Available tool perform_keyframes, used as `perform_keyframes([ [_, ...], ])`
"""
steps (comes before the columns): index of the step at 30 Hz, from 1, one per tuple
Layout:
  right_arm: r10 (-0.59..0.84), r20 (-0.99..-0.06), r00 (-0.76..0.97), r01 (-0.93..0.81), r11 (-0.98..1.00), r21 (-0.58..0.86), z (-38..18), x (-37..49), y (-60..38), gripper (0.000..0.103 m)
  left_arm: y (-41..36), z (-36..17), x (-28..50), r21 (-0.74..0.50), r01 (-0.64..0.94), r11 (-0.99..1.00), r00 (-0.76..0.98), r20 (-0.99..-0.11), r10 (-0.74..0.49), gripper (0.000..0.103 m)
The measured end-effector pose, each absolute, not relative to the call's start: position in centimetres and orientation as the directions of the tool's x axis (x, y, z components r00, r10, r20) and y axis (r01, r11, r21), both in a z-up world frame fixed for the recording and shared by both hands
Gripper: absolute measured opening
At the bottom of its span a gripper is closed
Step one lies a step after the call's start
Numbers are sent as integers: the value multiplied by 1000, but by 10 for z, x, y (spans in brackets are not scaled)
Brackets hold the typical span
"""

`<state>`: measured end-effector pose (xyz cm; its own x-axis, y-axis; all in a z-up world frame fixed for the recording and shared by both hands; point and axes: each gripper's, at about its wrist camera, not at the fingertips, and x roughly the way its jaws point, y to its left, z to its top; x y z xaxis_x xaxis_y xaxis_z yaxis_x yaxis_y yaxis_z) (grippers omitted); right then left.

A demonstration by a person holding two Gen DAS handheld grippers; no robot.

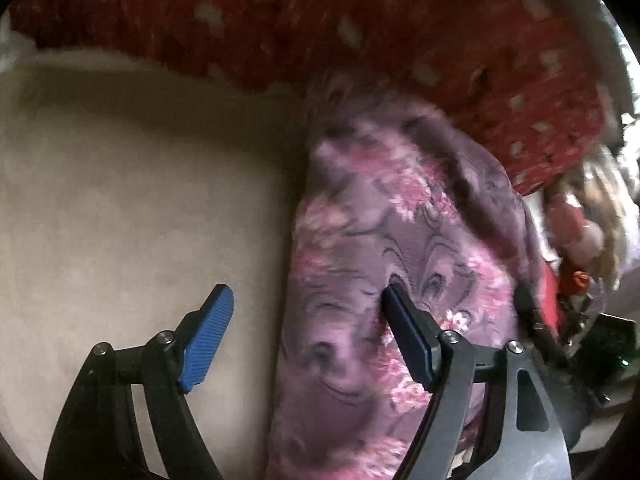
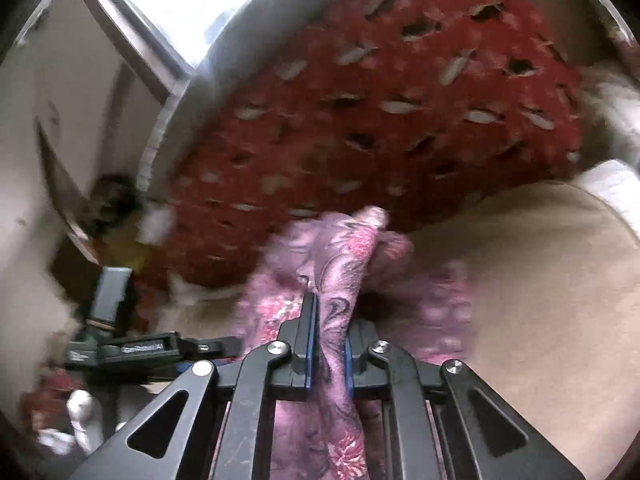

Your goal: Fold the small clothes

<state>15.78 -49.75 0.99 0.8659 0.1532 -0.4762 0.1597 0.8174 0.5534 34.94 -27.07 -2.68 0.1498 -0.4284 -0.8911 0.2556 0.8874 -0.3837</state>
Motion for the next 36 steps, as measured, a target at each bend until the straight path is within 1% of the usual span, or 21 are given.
perform_keyframes([
  [2, 157, -633, 758, 296, 782, 549, -34, 175, -512, 15, -272, -43, 354, -392, 228, 891, 114, -898, -425, 80],
  [3, 208, -649, 731, 315, 742, 592, -52, 177, -520, 15, -270, -37, 353, -396, 239, 887, 125, -893, -432, 80],
  [4, 222, -606, 764, 305, 703, 643, -50, 170, -527, 17, -267, -29, 350, -403, 258, 878, 135, -885, -446, 80],
  [5, 211, -594, 776, 311, 691, 653, -44, 165, -531, 26, -264, -23, 348, -413, 272, 869, 145, -875, -462, 80],
  [7, 131, -552, 823, 323, 692, 646, -22, 151, -539, 26, -258, -8, 345, -436, 282, 855, 175, -853, -493, 80],
  [9, 144, -459, 876, 243, 691, 681, -2, 147, -543, 26, -260, 9, 348, -449, 290, 845, 210, -832, -514, 80],
  [11, 161, -438, 884, 190, 733, 653, 15, 157, -538, 26, -268, 15, 353, -418, 295, 859, 249, -835, -491, 80],
  [14, 163, -518, 840, 162, 836, 525, 14, 186, -515, 24, -290, -5, 366, -352, 288, 891, 227, -879, -420, 80],
  [16, 83, -690, 719, 246, 898, 365, -15, 215, -506, 18, -297, -38, 375, -298, 264, 917, 155, -926, -345, 81],
  [17, 63, -768, 637, 277, 911, 304, -35, 225, -505, 17, -296, -46, 379, -321, 255, 912, 140, -921, -363, 81],
  [20, 93, -717, 691, 279, 881, 383, -28, 213, -517, 16, -278, -30, 372, -372, 255, 893, 142, -899, -415, 81],
  [21, 108, -702, 704, 281, 866, 414, -22, 205, -520, 22, -272, -26, 368, -384, 257, 887, 136, -894, -427, 80],
  [23, 158, -650, 743, 215, 864, 455, -7, 180, -518, 23, -253, -13, 345, -421, 286, 861, 152, -867, -474, 80],
  [27, 320, -552, 770, 34, 843, 536, -1, 142, -491, 22, -232, -22, 290, -369, 332, 868, 201, -871, -447, 81],
  [28, 321, -585, 744, 34, 857, 514, -10, 140, -483, 22, -235, -36, 282, -351, 341, 872, 171, -889, -425, 82],
  [29, 292, -681, 671, 63, 893, 445, -28, 145, -472, 18, -237, -44, 276, -343, 346, 873, 154, -897, -414, 82],
  [30, 274, -699, 660, 70, 905, 420, -32, 148, -468, 17, -235, -41, 268, -323, 360, 875, 169, -900, -402, 82],
  [32, 259, -689, 677, 106, 892, 440, -17, 138, -470, 17, -227, -28, 256, -312, 380, 871, 180, -898, -400, 82],
  [33, 260, -673, 693, 119, 879, 462, -9, 130, -473, 24, -221, -23, 251, -316, 379, 870, 190, -893, -408, 82],
  [35, 246, -630, 737, 126, 865, 485, 3, 106, -476, 26, -206, -21, 242, -337, 355, 872, 189, -887, -420, 82],
  [36, 209, -642, 738, 161, 869, 467, 3, 96, -477, 33, -201, -25, 238, -348, 344, 872, 171, -890, -423, 82],
])
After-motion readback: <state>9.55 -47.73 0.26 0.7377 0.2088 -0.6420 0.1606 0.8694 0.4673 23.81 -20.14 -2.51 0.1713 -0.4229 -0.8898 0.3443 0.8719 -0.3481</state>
